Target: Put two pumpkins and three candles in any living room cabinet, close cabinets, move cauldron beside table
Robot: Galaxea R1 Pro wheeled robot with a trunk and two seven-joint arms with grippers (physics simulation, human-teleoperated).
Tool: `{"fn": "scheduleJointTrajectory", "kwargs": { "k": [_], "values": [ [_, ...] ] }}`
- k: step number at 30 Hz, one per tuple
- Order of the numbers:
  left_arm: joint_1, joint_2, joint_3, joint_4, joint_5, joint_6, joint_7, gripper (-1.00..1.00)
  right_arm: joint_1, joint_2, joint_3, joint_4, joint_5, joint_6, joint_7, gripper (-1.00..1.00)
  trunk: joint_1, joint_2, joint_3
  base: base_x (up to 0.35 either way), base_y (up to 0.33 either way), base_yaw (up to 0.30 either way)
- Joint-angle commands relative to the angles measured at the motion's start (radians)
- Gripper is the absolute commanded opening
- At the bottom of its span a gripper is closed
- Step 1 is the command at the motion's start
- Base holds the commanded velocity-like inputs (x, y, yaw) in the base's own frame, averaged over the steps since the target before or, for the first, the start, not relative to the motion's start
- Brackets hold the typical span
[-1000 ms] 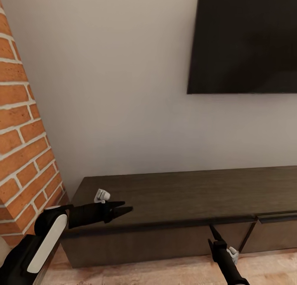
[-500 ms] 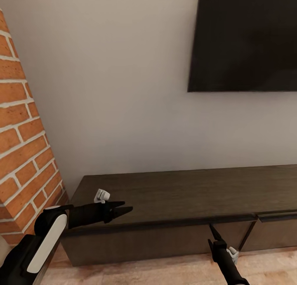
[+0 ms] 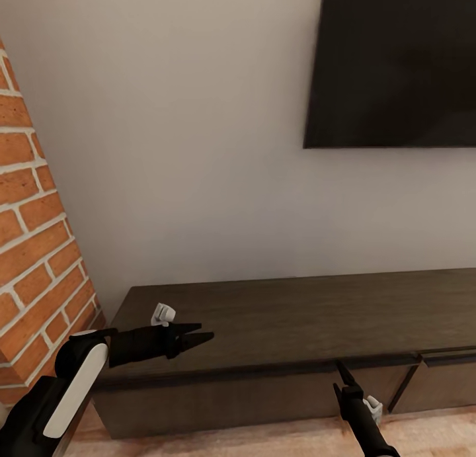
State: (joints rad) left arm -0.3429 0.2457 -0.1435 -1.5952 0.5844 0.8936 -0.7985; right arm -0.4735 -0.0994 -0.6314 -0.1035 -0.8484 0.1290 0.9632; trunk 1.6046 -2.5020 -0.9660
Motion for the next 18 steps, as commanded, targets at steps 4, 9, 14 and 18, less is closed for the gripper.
{"fn": "scheduleJointTrajectory", "kwargs": {
  "k": [4,9,14,18],
  "values": [
    [-0.001,0.001,0.0,0.0,0.003,0.004,-0.001,1.0,0.0,0.0,0.002,0.001,-0.01,0.011,0.003,1.0,0.0,0.0,-0.001,0.036,0.0,0.0],
    [-0.001,0.001,0.0,0.0,0.003,0.004,-0.001,1.0,0.0,0.0,0.002,0.001,-0.01,0.011,0.003,1.0,0.0,0.0,-0.001,0.008,0.0,0.0],
    [-0.001,0.001,0.0,0.0,0.003,0.004,-0.001,1.0,0.0,0.0,0.002,0.001,-0.01,0.01,0.003,1.0,0.0,0.0,-0.001,0.002,0.0,0.0],
    [-0.001,0.0,-0.001,0.0,0.003,0.004,-0.001,1.0,0.0,0.0,0.002,0.001,-0.01,0.01,0.003,1.0,0.0,0.0,-0.001,0.033,0.0,0.0]
  ]
}}
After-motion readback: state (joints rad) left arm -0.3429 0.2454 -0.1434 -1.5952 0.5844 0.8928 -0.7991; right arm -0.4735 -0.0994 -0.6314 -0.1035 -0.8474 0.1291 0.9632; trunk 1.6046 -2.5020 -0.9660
